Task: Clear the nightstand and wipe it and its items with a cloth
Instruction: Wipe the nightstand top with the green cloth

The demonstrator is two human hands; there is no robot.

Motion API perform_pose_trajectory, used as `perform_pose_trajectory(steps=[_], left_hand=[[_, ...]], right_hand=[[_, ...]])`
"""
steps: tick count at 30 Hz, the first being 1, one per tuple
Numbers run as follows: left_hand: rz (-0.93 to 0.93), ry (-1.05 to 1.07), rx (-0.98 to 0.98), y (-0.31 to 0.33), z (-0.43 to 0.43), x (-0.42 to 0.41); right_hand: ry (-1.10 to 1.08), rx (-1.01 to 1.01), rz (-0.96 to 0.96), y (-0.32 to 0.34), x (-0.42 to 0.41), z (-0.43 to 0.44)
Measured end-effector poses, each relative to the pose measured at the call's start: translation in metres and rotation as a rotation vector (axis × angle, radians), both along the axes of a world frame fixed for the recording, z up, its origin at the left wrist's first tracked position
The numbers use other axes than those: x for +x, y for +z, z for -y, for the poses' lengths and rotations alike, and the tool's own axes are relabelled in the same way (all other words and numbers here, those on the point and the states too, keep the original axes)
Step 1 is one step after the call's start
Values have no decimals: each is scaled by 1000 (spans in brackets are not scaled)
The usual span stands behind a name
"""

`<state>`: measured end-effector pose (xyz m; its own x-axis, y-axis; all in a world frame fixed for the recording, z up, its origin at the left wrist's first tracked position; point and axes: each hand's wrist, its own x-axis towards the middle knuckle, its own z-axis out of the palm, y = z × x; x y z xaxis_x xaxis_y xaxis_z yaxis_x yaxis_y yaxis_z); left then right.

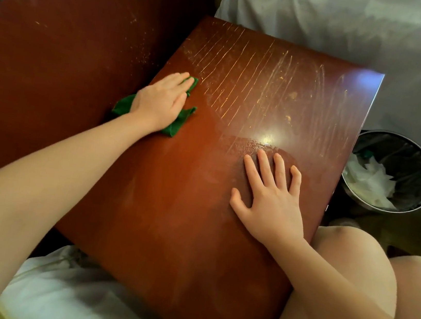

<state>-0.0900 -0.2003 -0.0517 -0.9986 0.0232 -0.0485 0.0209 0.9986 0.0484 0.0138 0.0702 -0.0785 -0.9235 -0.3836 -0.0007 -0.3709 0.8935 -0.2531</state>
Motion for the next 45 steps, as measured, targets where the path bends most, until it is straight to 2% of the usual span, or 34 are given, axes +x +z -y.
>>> perform_pose_trajectory(steps=[10,21,28,35,40,45], left_hand=[[3,270,36,3,17,-56],[-2,91,-20,1,5,-29],[-1,-136,-2,-1,-18,16],[-82,-493,3,-9,-53,86],[-80,-510,31,-11,-48,81],[-37,-256,50,-9,-29,39]], right_hand=[[2,-5,-10,1,1,0],[2,-7,-6,1,1,0],[0,6,-3,1,1,0],[-5,-7,0,2,0,1],[-6,-10,-3,2,1,1],[-2,-12,-10,1,0,1]])
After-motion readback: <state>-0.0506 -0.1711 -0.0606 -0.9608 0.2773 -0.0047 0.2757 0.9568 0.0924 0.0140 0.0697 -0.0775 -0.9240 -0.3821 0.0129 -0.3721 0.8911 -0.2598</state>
